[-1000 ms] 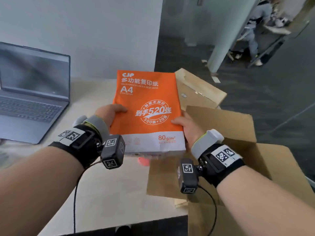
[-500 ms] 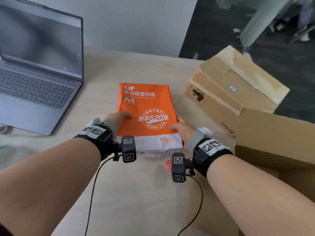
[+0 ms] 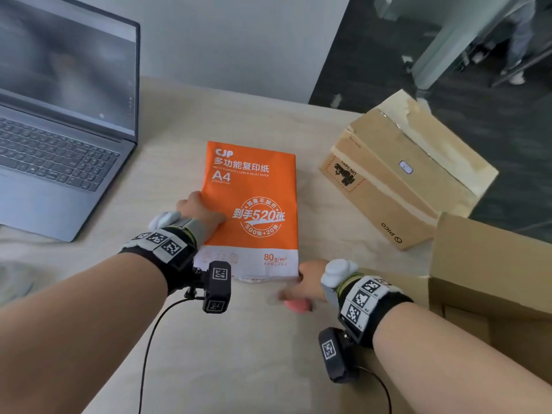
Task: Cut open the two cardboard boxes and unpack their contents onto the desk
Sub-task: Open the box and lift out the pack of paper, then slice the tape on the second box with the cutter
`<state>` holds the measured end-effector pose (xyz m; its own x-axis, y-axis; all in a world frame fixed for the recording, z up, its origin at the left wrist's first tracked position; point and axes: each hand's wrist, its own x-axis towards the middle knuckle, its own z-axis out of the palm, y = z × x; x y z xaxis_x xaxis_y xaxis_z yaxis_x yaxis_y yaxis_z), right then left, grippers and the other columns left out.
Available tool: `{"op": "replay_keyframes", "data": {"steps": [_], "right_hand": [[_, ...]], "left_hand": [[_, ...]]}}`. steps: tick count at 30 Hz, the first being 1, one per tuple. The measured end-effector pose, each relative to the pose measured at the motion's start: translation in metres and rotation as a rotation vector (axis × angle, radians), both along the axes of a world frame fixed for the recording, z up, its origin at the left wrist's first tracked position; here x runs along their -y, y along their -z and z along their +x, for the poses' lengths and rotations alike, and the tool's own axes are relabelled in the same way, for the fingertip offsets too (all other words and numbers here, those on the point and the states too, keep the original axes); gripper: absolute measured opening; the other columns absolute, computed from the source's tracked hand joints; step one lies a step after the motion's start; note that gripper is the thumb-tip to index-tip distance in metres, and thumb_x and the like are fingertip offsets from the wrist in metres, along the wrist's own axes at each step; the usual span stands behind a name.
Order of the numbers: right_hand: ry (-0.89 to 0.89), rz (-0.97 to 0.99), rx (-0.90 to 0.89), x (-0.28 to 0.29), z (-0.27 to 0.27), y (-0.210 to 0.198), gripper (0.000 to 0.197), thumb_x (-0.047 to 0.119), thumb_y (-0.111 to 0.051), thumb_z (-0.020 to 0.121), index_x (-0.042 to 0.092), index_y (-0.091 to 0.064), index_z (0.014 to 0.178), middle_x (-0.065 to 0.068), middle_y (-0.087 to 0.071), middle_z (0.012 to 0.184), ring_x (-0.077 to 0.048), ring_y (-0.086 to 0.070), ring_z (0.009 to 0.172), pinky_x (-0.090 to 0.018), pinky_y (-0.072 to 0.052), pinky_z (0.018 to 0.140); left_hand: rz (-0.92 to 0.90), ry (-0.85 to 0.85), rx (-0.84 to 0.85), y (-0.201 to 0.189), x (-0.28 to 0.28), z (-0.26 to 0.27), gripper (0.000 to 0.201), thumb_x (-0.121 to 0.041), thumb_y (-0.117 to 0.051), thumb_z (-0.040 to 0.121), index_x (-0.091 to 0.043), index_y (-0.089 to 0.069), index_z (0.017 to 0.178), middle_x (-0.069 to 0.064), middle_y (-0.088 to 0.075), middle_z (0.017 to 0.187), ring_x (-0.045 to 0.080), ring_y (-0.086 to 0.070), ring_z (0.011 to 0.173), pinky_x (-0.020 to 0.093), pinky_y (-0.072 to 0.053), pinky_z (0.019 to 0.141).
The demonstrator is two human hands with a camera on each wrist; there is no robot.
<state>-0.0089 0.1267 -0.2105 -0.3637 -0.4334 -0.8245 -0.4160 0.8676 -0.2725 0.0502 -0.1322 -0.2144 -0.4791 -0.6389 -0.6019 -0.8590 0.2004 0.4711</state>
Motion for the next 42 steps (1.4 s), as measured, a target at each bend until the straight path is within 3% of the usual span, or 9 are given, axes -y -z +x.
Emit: {"op": "replay_keyframes", "data": {"steps": [3, 7, 12, 20, 25, 29, 36, 39, 42], "right_hand": [[-0.176, 0.136, -0.136, -0.005, 0.007, 0.010, 0.039, 0.055, -0.070, 0.082, 0.019, -0.057, 0.086, 0.003, -0.063, 0.080, -0.019, -0.056, 0.067, -0.027, -0.047, 0.066], [-0.176, 0.096, -0.189, -0.015, 0.022, 0.016, 0.031, 0.035, -0.077, 0.084, 0.028, -0.050, 0.096, 0.004, -0.053, 0.095, -0.020, -0.050, 0.083, -0.027, -0.046, 0.076], [-0.319, 0.050, -0.059, -0.003, 0.042, -0.022, 0.029, 0.041, -0.051, 0.092, 0.014, -0.061, 0.087, -0.006, -0.070, 0.088, -0.025, -0.056, 0.067, -0.031, -0.048, 0.064], [0.362, -0.773, -0.097, -0.074, 0.052, -0.146, 0.028, 0.018, -0.061, 0.094, 0.010, -0.062, 0.068, -0.003, -0.063, 0.064, -0.017, -0.057, 0.061, -0.031, -0.049, 0.064], [0.711, -0.855, -0.282, -0.168, 0.048, -0.164, 0.024, 0.009, -0.063, 0.096, -0.001, -0.072, 0.076, 0.004, -0.070, 0.070, -0.004, -0.062, 0.070, -0.018, -0.050, 0.076], [0.848, -0.663, -0.600, -0.259, 0.062, -0.159, 0.033, 0.042, -0.062, 0.097, 0.021, -0.075, 0.075, 0.016, -0.057, 0.055, 0.000, -0.047, 0.051, -0.019, -0.038, 0.054], [0.926, -0.505, -0.662, -0.367, 0.098, -0.117, 0.026, 0.055, -0.056, 0.077, 0.033, -0.043, 0.077, -0.005, -0.073, 0.078, -0.029, -0.069, 0.073, -0.051, -0.057, 0.070], [0.857, -0.497, -0.611, -0.405, 0.121, -0.107, 0.010, 0.047, -0.049, 0.086, 0.039, -0.043, 0.088, 0.007, -0.075, 0.087, -0.021, -0.071, 0.077, -0.049, -0.057, 0.073], [0.683, -0.423, -0.576, -0.430, 0.141, -0.104, 0.027, 0.026, -0.043, 0.100, 0.045, -0.050, 0.117, 0.019, -0.073, 0.102, -0.012, -0.069, 0.090, -0.038, -0.056, 0.083]], "left_hand": [[-0.112, 0.025, -0.026, -0.003, -0.008, 0.003, 0.079, -0.043, -0.064, 0.081, -0.030, -0.033, 0.152, 0.009, -0.042, 0.148, 0.038, -0.048, 0.130, 0.052, -0.044, 0.104], [-0.230, 0.062, -0.138, -0.014, -0.022, 0.005, 0.072, -0.038, -0.063, 0.082, -0.032, -0.038, 0.150, 0.005, -0.039, 0.150, 0.033, -0.039, 0.134, 0.052, -0.038, 0.106], [-0.300, 0.245, -0.255, -0.040, -0.047, 0.003, 0.048, -0.037, -0.063, 0.086, -0.034, -0.055, 0.134, 0.001, -0.045, 0.149, 0.030, -0.039, 0.135, 0.050, -0.036, 0.110], [-0.032, 0.558, -0.646, -0.106, -0.141, -0.032, 0.012, -0.023, -0.062, 0.092, -0.032, -0.066, 0.098, -0.004, -0.068, 0.111, 0.017, -0.061, 0.101, 0.031, -0.047, 0.087], [0.016, 0.838, -0.729, -0.138, -0.225, -0.032, 0.009, -0.021, -0.062, 0.091, -0.026, -0.069, 0.090, -0.008, -0.068, 0.096, 0.016, -0.064, 0.096, 0.029, -0.049, 0.084], [0.007, 1.140, -0.647, -0.154, -0.311, -0.012, 0.008, -0.032, -0.060, 0.093, -0.033, -0.068, 0.091, -0.015, -0.064, 0.091, 0.012, -0.062, 0.091, 0.024, -0.046, 0.076], [-0.173, 1.699, -0.311, -0.124, -0.429, 0.046, 0.052, -0.069, -0.061, 0.082, -0.033, -0.063, 0.119, -0.010, -0.067, 0.113, 0.017, -0.064, 0.101, 0.035, -0.054, 0.087], [-0.328, 1.873, -0.083, -0.104, -0.470, 0.067, 0.072, -0.067, -0.067, 0.080, -0.030, -0.051, 0.139, -0.001, -0.064, 0.128, 0.027, -0.063, 0.112, 0.037, -0.052, 0.089], [-0.363, 1.810, -0.039, -0.087, -0.489, 0.079, 0.045, -0.045, -0.064, 0.087, -0.029, -0.058, 0.129, 0.000, -0.068, 0.122, 0.025, -0.065, 0.108, 0.034, -0.049, 0.084]]}}
